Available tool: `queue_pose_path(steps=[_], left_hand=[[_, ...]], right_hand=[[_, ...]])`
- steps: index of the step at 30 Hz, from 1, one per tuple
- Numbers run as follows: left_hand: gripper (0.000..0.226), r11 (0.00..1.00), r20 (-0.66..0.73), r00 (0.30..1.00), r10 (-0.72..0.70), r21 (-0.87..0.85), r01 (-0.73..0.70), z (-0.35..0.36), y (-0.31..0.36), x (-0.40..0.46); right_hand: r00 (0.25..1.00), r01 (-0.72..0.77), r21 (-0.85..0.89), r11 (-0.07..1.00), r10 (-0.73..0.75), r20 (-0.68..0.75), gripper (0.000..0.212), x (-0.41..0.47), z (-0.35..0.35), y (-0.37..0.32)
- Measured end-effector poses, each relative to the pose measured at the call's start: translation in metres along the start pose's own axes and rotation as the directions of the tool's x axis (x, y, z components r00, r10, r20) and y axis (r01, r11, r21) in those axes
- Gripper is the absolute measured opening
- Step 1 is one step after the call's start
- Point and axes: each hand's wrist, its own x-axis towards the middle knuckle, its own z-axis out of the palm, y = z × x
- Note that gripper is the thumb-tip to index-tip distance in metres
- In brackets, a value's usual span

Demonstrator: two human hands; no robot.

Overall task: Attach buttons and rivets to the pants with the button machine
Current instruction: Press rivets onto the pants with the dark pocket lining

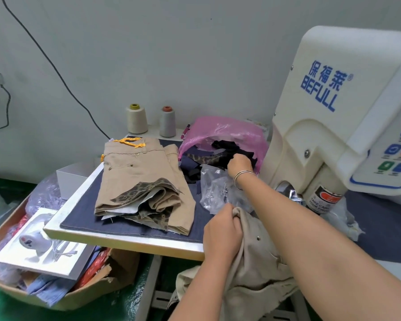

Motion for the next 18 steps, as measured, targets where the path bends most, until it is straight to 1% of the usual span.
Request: queue_pose_path(steps=[2, 3, 5, 7, 9, 10, 11, 12, 14, 15, 16, 18], left_hand=[[0.014, 1.0, 0.005, 1.0, 0.003, 0.005, -0.003, 0.0, 0.0, 0.0], [0.014, 1.0, 0.006, 1.0, 0.008, 0.012, -0.008, 0.0, 0.0, 0.0], [0.015, 0.999, 0.007, 1.0, 0.016, 0.027, -0.017, 0.0, 0.0, 0.0], [0.016, 0.999, 0.007, 1.0, 0.015, 0.036, -0.015, -0.001, 0.001, 0.0], [0.015, 0.999, 0.005, 1.0, 0.016, 0.042, -0.016, -0.002, 0.001, 0.0], [0.015, 0.999, 0.003, 1.0, 0.018, 0.042, -0.018, -0.002, 0.001, -0.001], [0.015, 0.999, 0.001, 1.0, 0.019, 0.039, -0.019, -0.002, 0.002, -0.001], [0.015, 0.999, 0.0, 1.0, 0.019, 0.035, -0.019, -0.002, 0.002, -0.002], [0.015, 0.999, 0.001, 1.0, 0.019, 0.032, -0.019, -0.002, 0.002, -0.002], [0.016, 0.999, 0.0, 1.0, 0.019, 0.032, -0.019, -0.002, 0.002, -0.001], [0.016, 0.999, -0.002, 1.0, 0.019, 0.033, -0.019, -0.002, 0.002, -0.001], [0.015, 0.999, -0.001, 1.0, 0.018, 0.039, -0.018, -0.001, 0.002, -0.001]], right_hand=[[0.997, -0.027, 0.159, 0.987, 0.015, 0.076, 0.027, 0.002, -0.014, -0.002], [0.996, -0.035, 0.253, 0.967, 0.011, 0.093, 0.03, 0.003, -0.021, -0.005], [0.997, -0.059, 0.471, 0.88, 0.031, 0.067, 0.037, 0.004, -0.031, -0.011], [0.997, -0.06, 0.6, 0.798, 0.072, 0.005, 0.038, 0.001, -0.037, -0.015], [0.991, -0.03, 0.644, 0.765, 0.108, -0.082, 0.039, -0.006, -0.039, -0.013], [0.987, -0.007, 0.663, 0.749, 0.11, -0.115, 0.032, -0.008, -0.037, -0.011], [0.984, 0.005, 0.692, 0.722, 0.119, -0.132, 0.021, -0.01, -0.035, -0.01], [0.981, 0.003, 0.731, 0.682, 0.139, -0.133, 0.015, -0.011, -0.034, -0.008], [0.979, -0.008, 0.805, 0.594, 0.167, -0.114, 0.013, -0.01, -0.03, -0.007], [0.98, -0.01, 0.821, 0.57, 0.168, -0.105, 0.013, -0.008, -0.027, -0.008], [0.983, -0.009, 0.821, 0.571, 0.156, -0.097, 0.016, -0.007, -0.025, -0.01], [0.99, -0.024, 0.781, 0.623, 0.125, -0.069, 0.023, -0.005, -0.018, -0.012]])
